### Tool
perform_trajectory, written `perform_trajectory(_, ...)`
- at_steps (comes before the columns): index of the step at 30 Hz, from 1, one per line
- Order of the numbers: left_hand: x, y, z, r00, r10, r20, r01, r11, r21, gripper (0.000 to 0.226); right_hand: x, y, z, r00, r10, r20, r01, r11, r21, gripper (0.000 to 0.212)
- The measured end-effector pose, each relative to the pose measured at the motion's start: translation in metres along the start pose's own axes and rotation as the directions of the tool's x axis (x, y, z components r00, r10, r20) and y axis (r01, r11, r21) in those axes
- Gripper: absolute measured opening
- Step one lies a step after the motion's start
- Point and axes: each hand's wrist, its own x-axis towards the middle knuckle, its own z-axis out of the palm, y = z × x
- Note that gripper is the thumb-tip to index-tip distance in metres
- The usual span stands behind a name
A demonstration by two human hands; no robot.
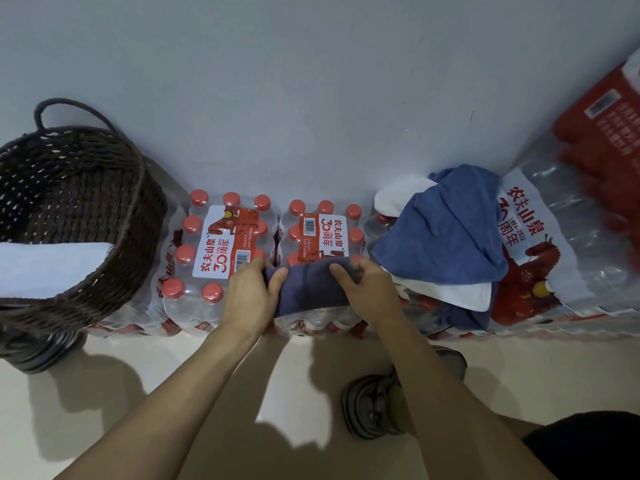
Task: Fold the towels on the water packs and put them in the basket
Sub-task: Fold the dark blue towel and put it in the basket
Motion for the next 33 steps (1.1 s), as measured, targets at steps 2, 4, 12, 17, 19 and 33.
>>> perform_trajectory(2,0.001,0.002,-0.002,1.000,0.011,0.006,-0.011,0.999,0.046,0.024,0.001,0.000,0.004,0.999,0.015,-0.044,-0.017,0.999,-0.038,0.035)
perform_trajectory(4,0.002,0.004,-0.003,0.998,0.042,0.036,-0.045,0.996,0.077,0.024,0.001,0.000,0.007,0.997,0.028,-0.069,-0.031,0.999,-0.043,0.033)
perform_trajectory(12,0.001,0.015,-0.011,0.918,0.042,0.394,-0.114,0.980,0.162,0.042,0.001,0.000,0.003,0.991,0.076,-0.112,-0.094,0.982,-0.161,0.046)
perform_trajectory(17,-0.002,0.019,-0.014,0.861,-0.066,0.504,-0.090,0.956,0.278,0.048,0.000,-0.001,-0.003,0.989,0.082,-0.119,-0.098,0.987,-0.131,0.045)
perform_trajectory(19,-0.005,0.019,-0.013,0.861,-0.095,0.500,-0.051,0.961,0.270,0.049,-0.002,-0.002,-0.003,0.989,0.088,-0.121,-0.104,0.986,-0.130,0.045)
perform_trajectory(33,-0.015,0.025,-0.013,0.907,-0.283,0.312,0.385,0.857,-0.342,0.043,0.003,-0.023,-0.024,0.940,0.318,0.128,-0.273,0.920,-0.281,0.049)
